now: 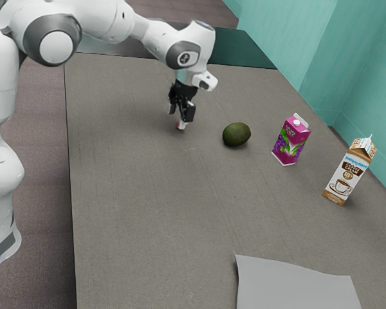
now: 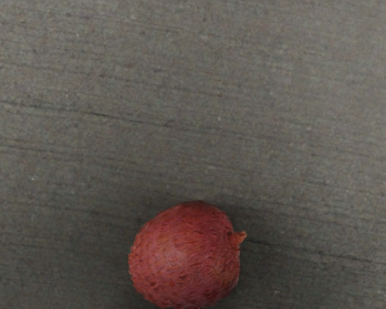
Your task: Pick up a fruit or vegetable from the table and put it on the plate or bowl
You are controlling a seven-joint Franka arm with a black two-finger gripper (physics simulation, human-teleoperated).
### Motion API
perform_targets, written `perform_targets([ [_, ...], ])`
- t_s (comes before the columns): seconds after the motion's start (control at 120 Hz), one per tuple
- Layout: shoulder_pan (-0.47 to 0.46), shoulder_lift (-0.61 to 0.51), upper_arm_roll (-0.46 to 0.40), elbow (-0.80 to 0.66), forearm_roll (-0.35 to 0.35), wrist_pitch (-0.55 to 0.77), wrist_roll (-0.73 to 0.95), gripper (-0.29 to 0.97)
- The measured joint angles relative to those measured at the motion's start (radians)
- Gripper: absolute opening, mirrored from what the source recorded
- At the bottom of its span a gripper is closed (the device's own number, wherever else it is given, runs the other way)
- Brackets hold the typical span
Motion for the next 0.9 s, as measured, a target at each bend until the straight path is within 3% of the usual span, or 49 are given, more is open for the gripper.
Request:
perform_targets([
  [0.433, 0.001, 0.036, -0.010, 0.018, 0.003, 0.011, 0.012, 0.67],
  [0.75, 0.000, 0.039, -0.013, 0.023, 0.003, 0.014, 0.012, 0.22],
  [0.9, -0.004, 0.031, -0.015, 0.023, 0.009, 0.015, 0.006, 0.17],
])
